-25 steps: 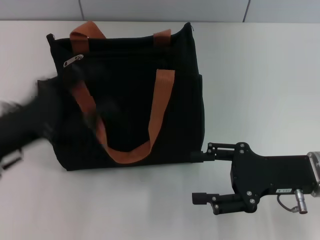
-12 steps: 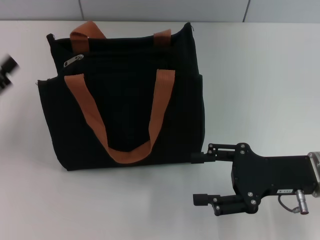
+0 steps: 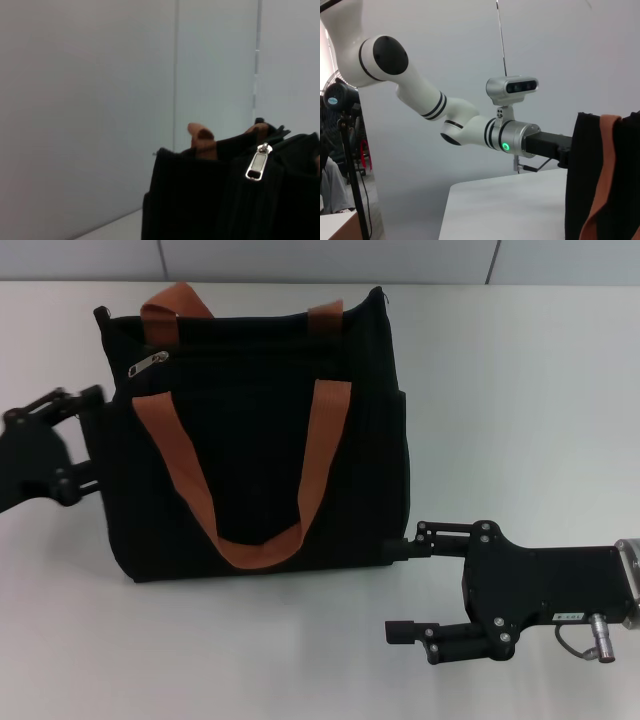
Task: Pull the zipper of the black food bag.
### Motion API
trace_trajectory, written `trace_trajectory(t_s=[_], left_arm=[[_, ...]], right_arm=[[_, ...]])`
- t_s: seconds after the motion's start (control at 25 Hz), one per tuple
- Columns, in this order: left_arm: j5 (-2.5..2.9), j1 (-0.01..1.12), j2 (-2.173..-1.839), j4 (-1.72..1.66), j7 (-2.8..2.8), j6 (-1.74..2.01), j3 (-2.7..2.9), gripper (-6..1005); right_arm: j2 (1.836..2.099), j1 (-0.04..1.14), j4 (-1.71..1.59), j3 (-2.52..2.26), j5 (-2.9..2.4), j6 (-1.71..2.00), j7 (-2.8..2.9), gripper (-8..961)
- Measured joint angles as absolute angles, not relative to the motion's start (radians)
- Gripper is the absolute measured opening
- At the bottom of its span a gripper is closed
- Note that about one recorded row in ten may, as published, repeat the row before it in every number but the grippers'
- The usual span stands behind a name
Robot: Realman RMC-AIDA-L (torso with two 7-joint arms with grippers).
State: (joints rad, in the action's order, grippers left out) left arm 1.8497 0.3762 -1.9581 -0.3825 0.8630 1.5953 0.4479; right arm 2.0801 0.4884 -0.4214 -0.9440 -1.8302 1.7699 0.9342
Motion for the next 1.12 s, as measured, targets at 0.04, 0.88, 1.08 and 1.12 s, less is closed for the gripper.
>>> trace_trajectory(t_s=[0.04, 0.88, 1.08, 1.12], left_arm=[[1.856, 0.385, -1.962, -0.385, 0.858, 1.595, 0.448, 745], [1.841, 0.399, -1.99, -0.389, 0.699, 1.622, 0.312, 642], [1.837, 0.394, -1.993, -0.39, 0.695, 1.623, 0.306, 574], [1.837, 0.394, -1.993, -0.39, 0.695, 1.623, 0.306, 524]], right_arm=[[2.08, 0.489, -0.421, -0.944, -1.83, 1.77, 0.934, 754], [2.08, 0.503, -0.422, -0.939, -1.825, 1.767, 0.938, 754], [2.08, 0.513, -0.421, -0.939, -1.825, 1.774, 0.94, 754], [2.08, 0.513, -0.421, -0.939, -1.825, 1.774, 0.94, 755]])
